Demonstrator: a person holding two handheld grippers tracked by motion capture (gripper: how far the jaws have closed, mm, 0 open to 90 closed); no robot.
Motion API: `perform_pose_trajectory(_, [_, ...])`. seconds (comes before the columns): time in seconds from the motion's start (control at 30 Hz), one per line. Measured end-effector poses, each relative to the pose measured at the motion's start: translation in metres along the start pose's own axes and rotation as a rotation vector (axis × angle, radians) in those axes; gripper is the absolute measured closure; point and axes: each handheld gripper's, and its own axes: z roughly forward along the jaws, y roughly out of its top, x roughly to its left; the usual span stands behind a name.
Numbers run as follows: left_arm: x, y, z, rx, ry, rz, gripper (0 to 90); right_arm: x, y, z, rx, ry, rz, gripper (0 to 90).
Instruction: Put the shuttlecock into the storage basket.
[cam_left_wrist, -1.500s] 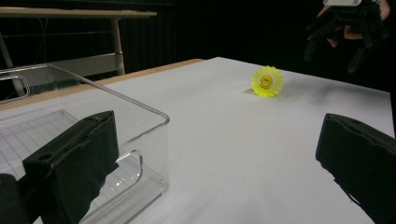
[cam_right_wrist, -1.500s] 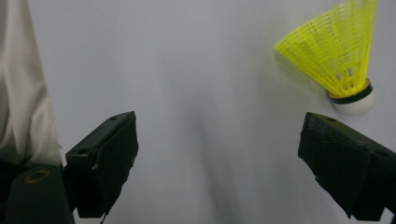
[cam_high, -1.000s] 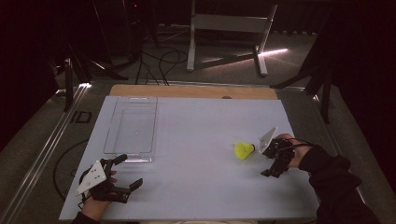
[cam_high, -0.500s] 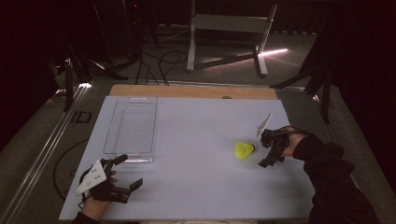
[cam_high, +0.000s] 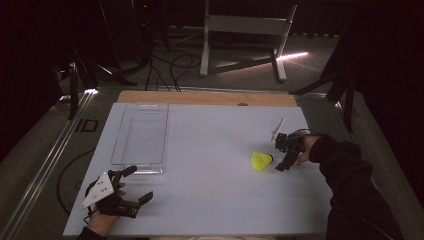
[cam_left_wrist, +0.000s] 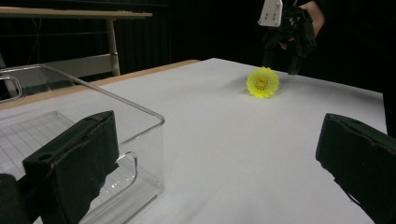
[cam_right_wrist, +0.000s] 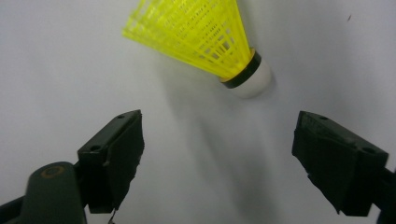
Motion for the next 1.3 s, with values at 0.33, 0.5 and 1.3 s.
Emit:
perform_pose_trajectory(0.33, [0.000, 0.000, 0.001, 0.002, -0.004, -0.001, 0.4, 0.003, 0.001, 0.008, -0.038, -0.097, -0.285, 39.2])
perform_pose_trajectory(0.5, [0.000, 0.000, 0.001, 0.000, -0.006, -0.002, 0.4, -0.001, 0.005, 0.012, -0.037, -0.138, -0.344, 45.5])
perform_pose_trajectory(1.3, [0.000, -0.001, 0.001, 0.003, -0.012, 0.002, 0.4, 0.004, 0.017, 0.023, -0.022, -0.155, -0.472, 64.0])
